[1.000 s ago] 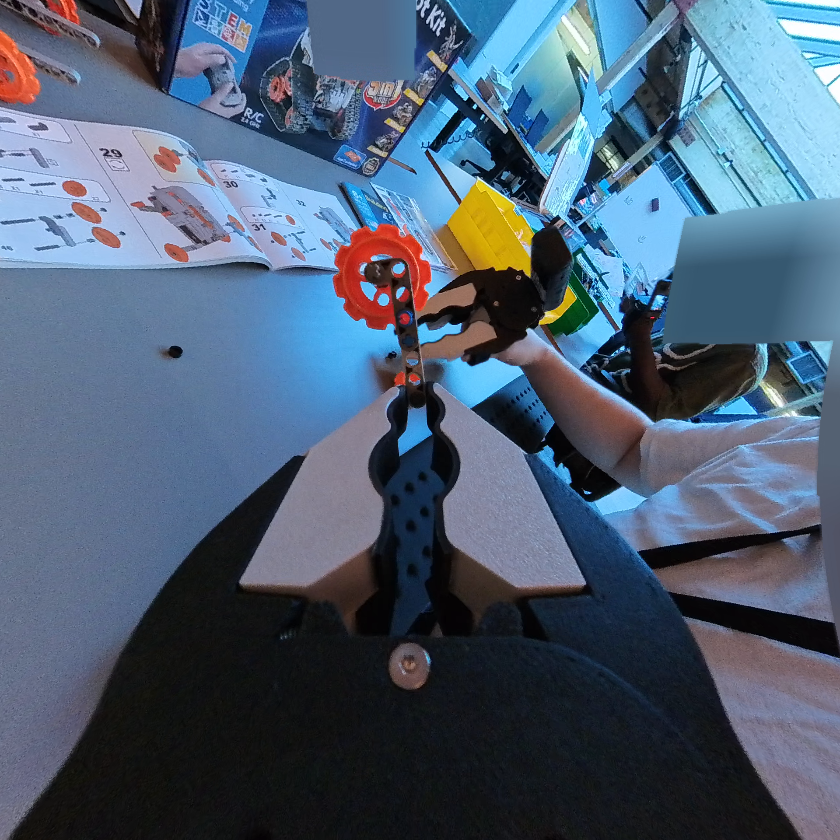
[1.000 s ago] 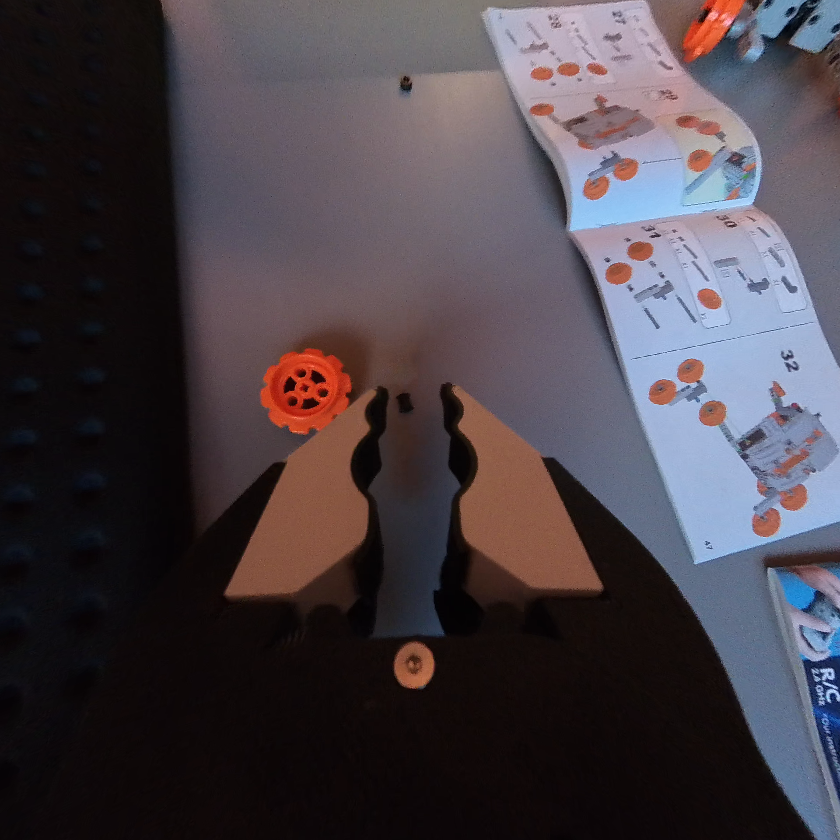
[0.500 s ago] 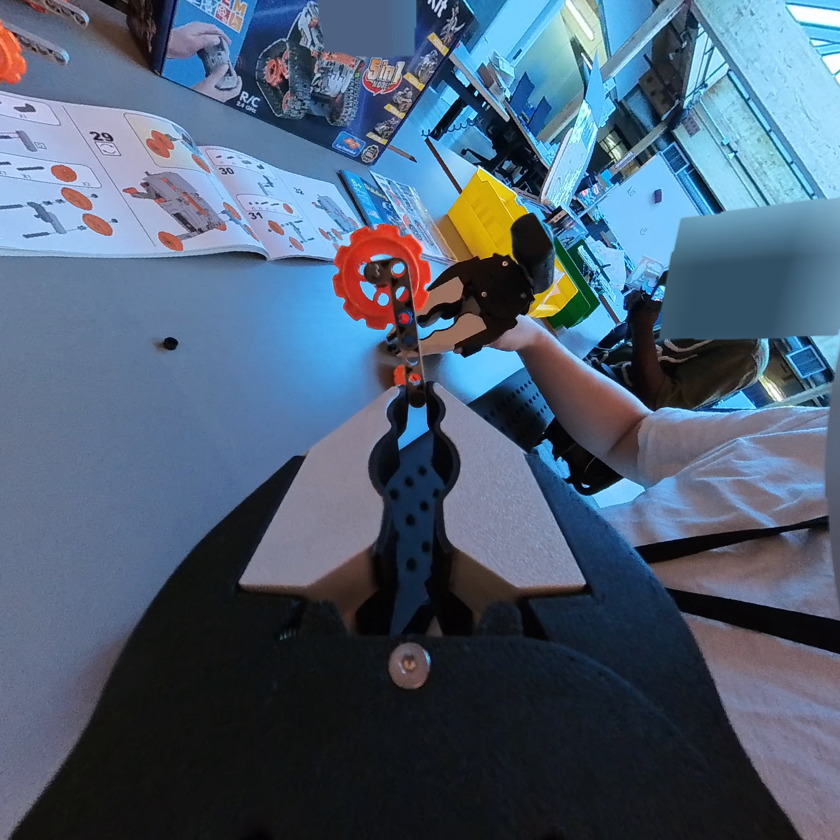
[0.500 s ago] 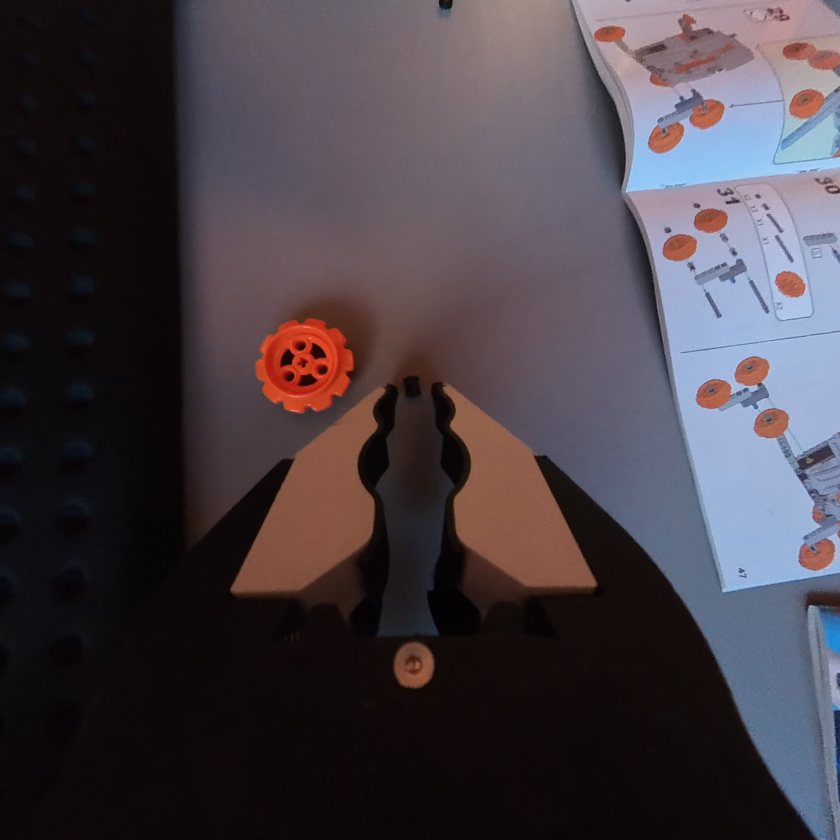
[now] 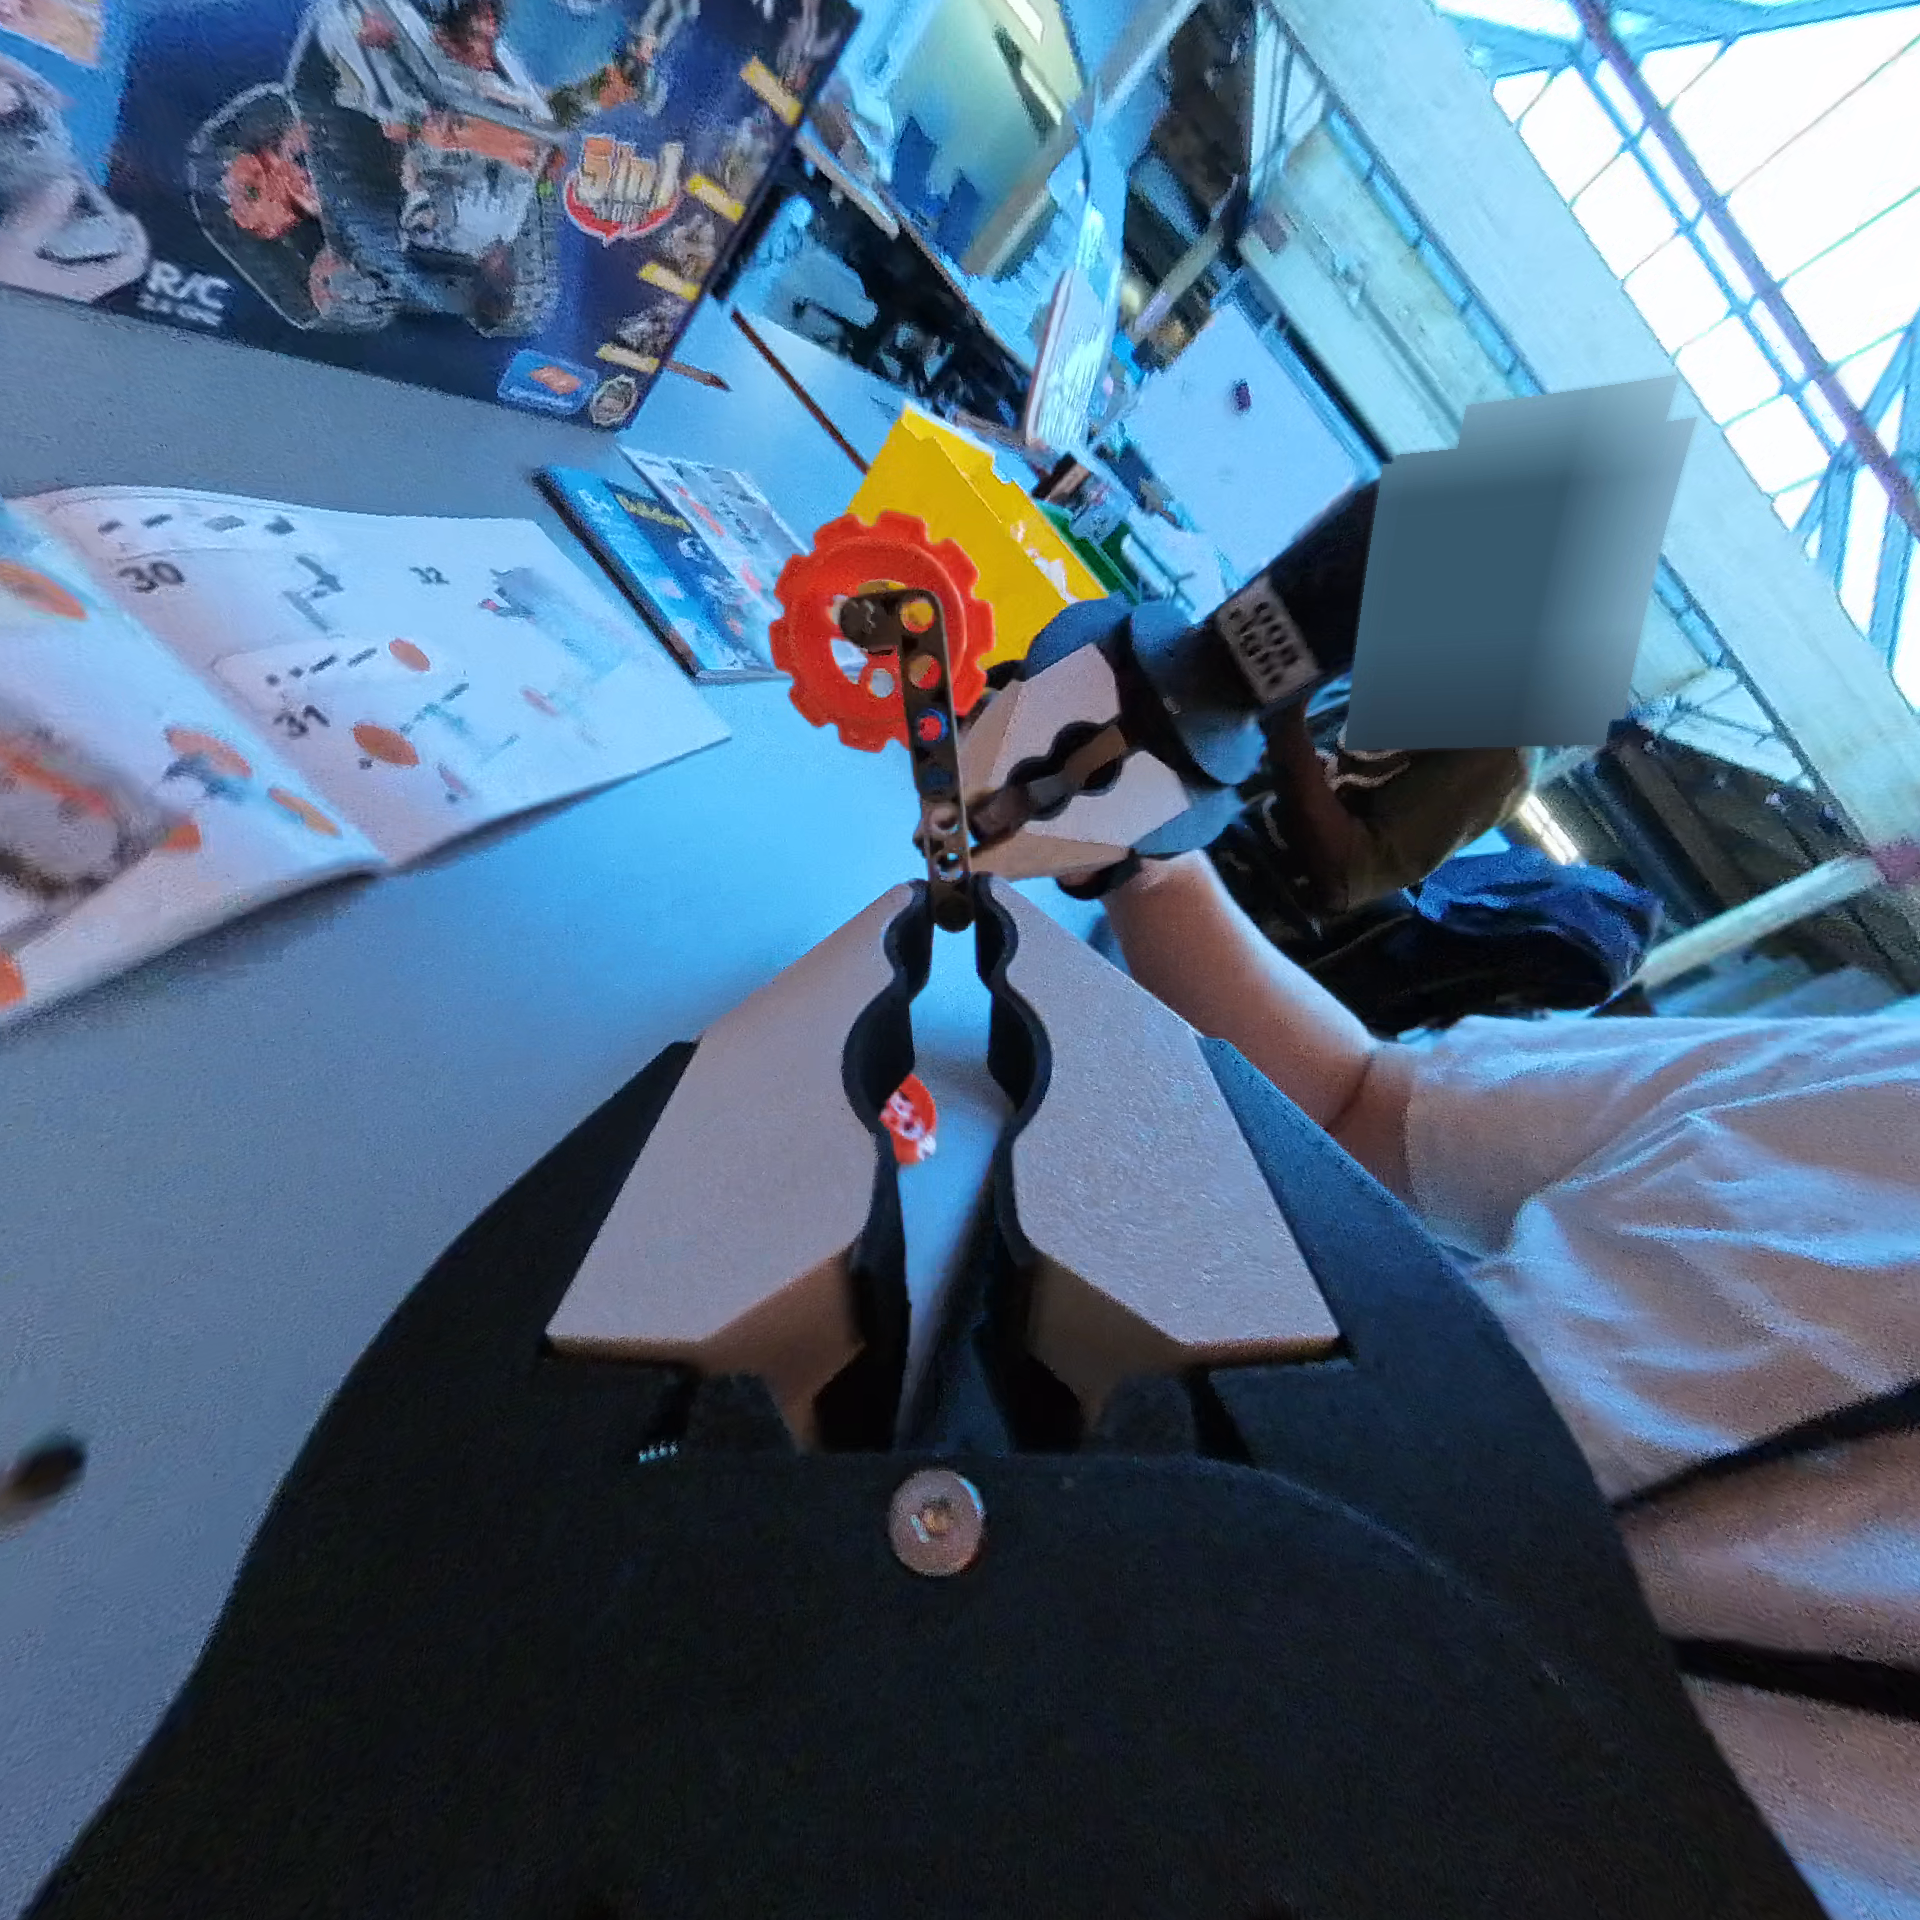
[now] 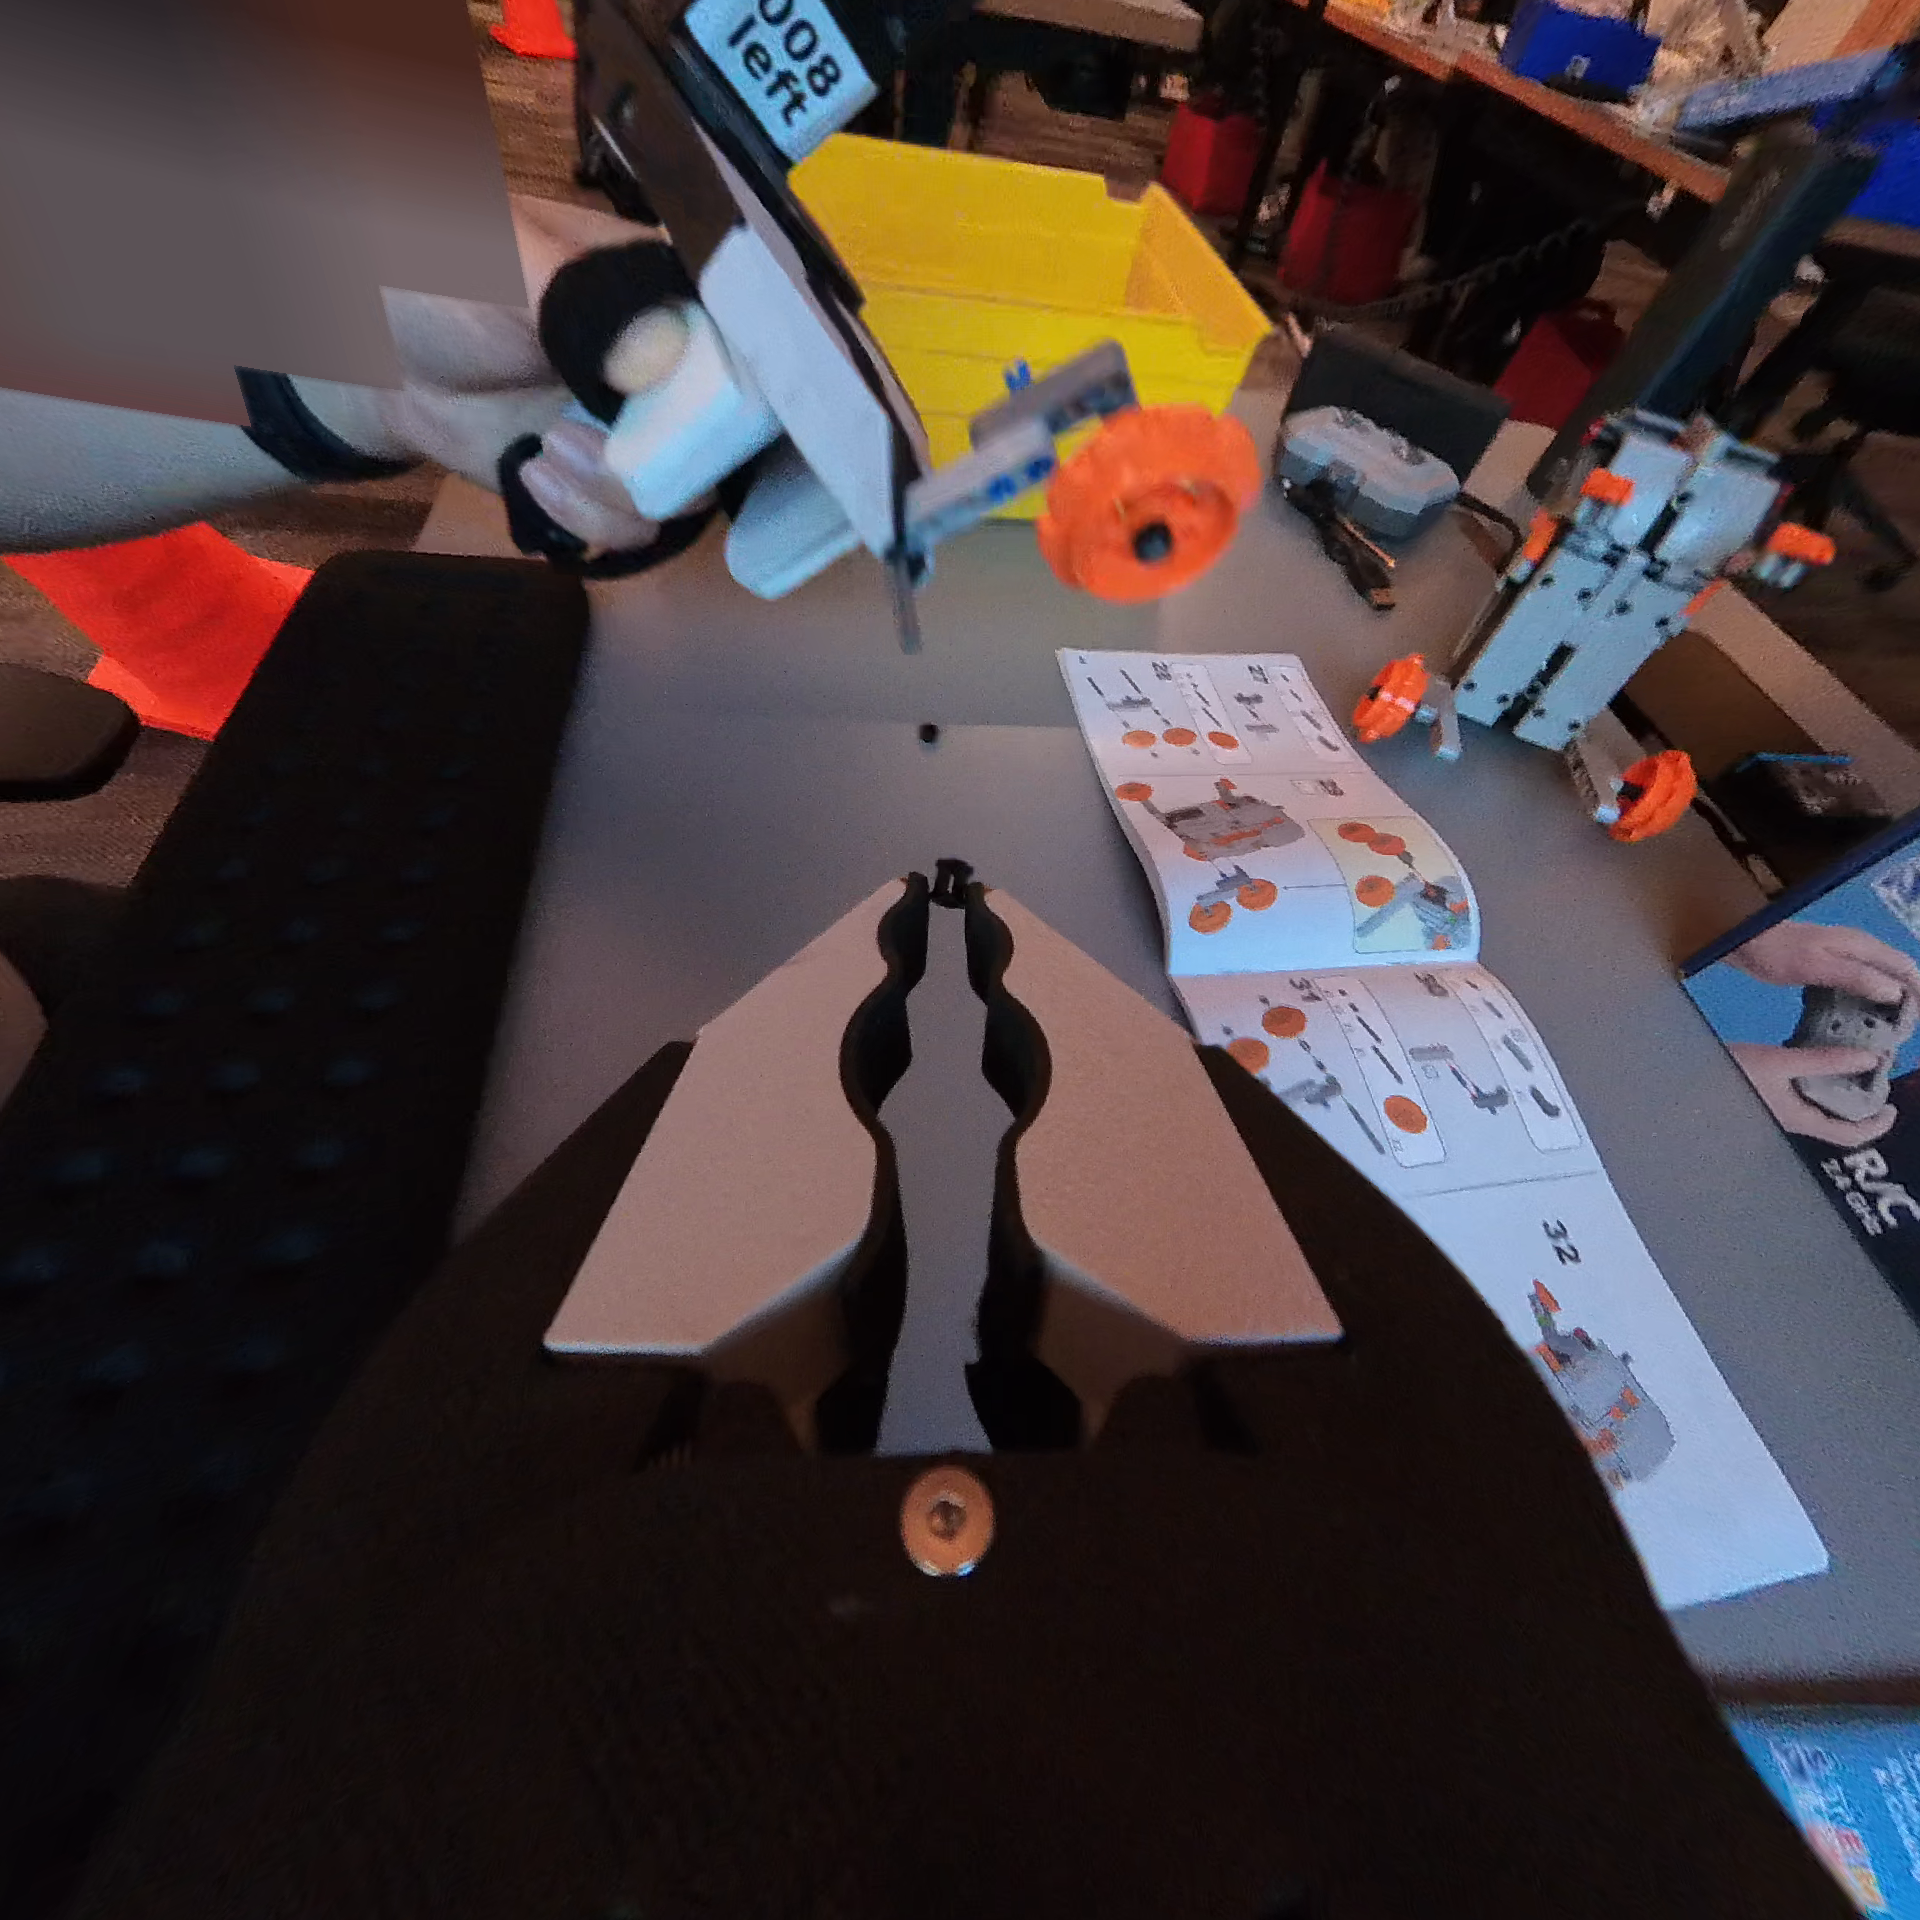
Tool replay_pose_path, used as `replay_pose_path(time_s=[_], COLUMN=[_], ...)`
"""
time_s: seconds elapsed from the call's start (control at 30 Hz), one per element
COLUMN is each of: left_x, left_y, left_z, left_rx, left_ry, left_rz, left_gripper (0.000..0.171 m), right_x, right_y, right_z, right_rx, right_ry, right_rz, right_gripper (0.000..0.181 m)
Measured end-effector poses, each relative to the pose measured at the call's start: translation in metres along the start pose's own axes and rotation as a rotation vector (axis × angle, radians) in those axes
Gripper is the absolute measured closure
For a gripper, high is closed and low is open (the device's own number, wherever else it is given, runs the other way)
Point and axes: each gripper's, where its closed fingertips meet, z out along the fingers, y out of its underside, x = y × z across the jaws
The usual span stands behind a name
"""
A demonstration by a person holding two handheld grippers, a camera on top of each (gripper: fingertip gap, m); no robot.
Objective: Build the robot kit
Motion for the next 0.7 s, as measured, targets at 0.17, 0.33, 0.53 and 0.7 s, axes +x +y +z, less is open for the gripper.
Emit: replay_pose_path(time_s=[0.17,0.33,0.53,0.7], left_x=[-0.027,-0.049,-0.059,-0.059], left_y=[-0.016,-0.008,0.007,-0.001], left_z=[0.064,0.099,0.095,0.088], left_rx=[-0.097,-0.199,-0.203,-0.179], left_ry=[0.073,0.046,0.006,0.016], left_rz=[-0.055,0.000,0.061,0.067], left_gripper=[0.167,0.167,0.167,0.167], right_x=[0.032,0.057,0.057,0.052], right_y=[0.026,0.043,0.044,0.050], right_z=[-0.012,-0.027,-0.016,-0.007], right_rx=[-0.009,0.011,0.001,-0.021], right_ry=[0.085,0.238,0.197,0.179], right_rz=[0.068,0.052,-0.002,-0.033], right_gripper=[0.176,0.176,0.176,0.176])
